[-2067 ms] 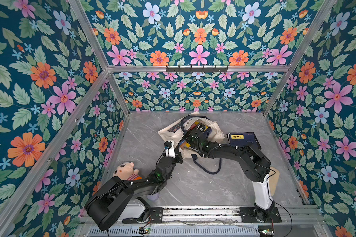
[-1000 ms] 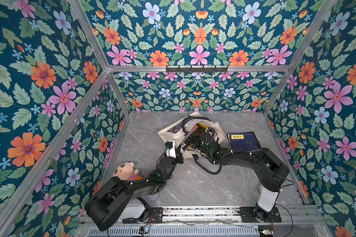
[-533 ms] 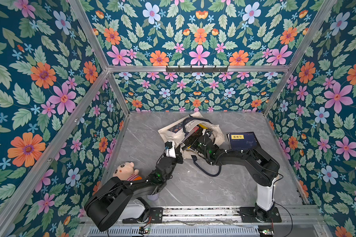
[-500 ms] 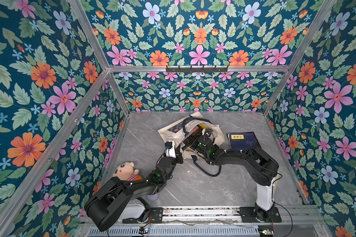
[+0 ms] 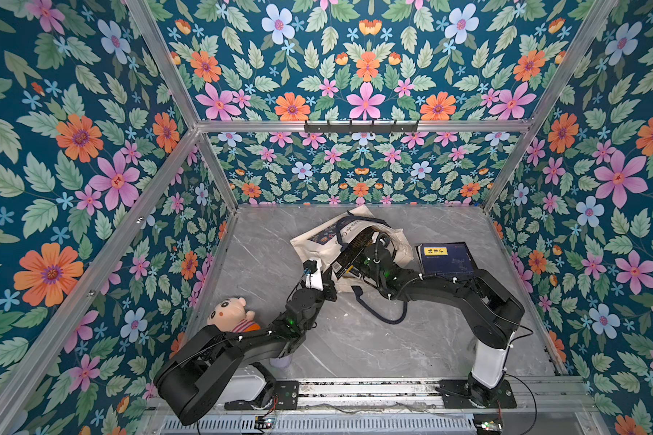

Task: Take out the books from the canvas bag
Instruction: Pick up the book from the canvas bag.

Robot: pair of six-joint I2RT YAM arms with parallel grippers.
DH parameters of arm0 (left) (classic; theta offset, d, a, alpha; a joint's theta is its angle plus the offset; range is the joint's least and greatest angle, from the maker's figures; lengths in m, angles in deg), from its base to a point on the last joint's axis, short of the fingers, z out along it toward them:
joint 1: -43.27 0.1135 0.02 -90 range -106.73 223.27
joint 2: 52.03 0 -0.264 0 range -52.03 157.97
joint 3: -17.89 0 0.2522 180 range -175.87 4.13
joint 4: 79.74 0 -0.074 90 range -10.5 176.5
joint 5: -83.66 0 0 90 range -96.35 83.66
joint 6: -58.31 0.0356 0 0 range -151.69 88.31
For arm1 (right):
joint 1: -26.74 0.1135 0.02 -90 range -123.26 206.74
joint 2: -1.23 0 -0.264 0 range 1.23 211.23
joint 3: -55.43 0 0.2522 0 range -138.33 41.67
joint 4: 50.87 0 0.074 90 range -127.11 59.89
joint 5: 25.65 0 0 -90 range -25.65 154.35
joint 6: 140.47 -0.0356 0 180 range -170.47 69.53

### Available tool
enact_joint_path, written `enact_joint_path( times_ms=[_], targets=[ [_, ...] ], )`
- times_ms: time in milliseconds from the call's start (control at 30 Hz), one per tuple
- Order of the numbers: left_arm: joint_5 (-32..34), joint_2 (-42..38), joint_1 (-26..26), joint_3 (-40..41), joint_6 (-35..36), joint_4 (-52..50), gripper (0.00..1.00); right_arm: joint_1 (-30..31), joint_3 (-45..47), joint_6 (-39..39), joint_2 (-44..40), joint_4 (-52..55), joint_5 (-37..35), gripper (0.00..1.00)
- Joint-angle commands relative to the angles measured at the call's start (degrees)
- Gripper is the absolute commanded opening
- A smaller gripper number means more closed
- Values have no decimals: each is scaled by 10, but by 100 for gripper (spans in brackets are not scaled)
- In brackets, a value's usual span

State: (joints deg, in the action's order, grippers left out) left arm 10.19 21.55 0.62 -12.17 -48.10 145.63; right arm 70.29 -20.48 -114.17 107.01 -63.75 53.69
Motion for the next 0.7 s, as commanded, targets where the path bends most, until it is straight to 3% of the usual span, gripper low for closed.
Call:
enact_joint_path(
  times_ms=[0, 667],
  targets=[
    [13, -5, 1, -1, -1, 33, 0, 1, -2, 25, -25, 67, -2, 0],
    [28, -3, 1, -6, -11, 21, 0, -7, 8, 125, -154, 166, 51, 0]
  ],
)
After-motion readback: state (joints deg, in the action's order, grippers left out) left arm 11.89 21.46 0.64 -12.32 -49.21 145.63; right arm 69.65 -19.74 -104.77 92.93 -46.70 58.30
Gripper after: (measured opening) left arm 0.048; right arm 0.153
